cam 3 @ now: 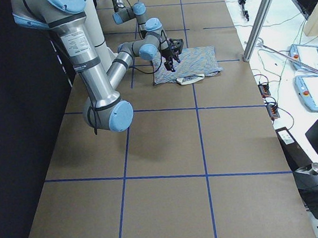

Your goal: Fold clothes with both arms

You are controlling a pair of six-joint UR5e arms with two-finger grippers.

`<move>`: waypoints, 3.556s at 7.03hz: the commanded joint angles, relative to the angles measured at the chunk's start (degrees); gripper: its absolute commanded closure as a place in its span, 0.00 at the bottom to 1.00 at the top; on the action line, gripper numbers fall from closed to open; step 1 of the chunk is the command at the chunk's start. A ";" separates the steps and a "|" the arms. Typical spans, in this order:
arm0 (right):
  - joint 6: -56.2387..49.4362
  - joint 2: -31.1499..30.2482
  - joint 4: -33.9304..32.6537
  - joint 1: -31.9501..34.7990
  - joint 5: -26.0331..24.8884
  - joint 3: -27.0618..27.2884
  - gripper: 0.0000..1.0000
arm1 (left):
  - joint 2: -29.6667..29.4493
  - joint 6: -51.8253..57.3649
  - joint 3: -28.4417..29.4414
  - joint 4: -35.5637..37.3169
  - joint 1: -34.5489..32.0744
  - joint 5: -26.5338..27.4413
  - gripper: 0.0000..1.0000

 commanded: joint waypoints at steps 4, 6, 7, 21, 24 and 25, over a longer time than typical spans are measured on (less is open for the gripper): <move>0.03 -0.15 0.00 0.00 -0.07 -0.09 0.09 | -0.12 -0.21 0.57 -0.23 0.28 0.01 0.56; 0.03 -0.15 0.00 0.00 -0.07 0.00 0.09 | -0.12 -0.12 0.93 -0.41 0.37 0.01 0.56; 0.03 -0.24 0.00 0.00 -0.07 0.00 0.09 | -0.21 -0.21 0.93 -0.41 0.37 0.01 0.66; 26.66 6.44 -8.08 -13.71 -9.21 -10.11 0.37 | -0.91 0.67 -0.04 -0.41 0.28 0.10 1.00; 26.66 6.44 -8.88 -14.41 -9.30 -10.46 0.37 | -0.91 0.67 -0.04 -0.41 0.28 0.10 1.00; 26.66 6.44 -8.88 -14.68 -9.38 -10.46 0.37 | -0.83 0.67 -0.04 -0.41 0.28 0.10 1.00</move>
